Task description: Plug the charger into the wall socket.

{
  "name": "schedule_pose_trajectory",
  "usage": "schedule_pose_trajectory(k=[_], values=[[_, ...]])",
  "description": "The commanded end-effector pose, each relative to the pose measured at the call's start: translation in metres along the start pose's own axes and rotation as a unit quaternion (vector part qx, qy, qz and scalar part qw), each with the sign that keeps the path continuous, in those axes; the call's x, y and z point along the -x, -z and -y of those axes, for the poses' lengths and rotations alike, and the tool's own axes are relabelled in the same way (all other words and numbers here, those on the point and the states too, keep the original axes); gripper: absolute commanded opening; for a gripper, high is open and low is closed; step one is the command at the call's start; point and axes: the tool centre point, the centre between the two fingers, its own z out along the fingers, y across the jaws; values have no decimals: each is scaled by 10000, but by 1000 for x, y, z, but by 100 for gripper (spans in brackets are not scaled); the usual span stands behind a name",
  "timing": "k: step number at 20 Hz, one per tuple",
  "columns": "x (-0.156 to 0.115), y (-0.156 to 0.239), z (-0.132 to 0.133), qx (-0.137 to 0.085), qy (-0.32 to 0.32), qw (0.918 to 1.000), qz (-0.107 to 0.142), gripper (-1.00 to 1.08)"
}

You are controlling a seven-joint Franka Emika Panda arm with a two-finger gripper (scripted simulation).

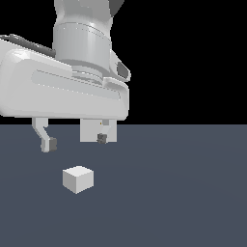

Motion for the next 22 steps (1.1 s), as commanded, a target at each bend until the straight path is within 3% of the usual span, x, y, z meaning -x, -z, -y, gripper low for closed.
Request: schedule_pose_trajectory(k=[1, 12, 22], values=[[2, -4, 4, -12, 147, 9999, -13, 100], [5, -12, 7, -24, 254, 9997, -15, 100], [9, -51, 7, -23, 273, 9996, -14, 100]])
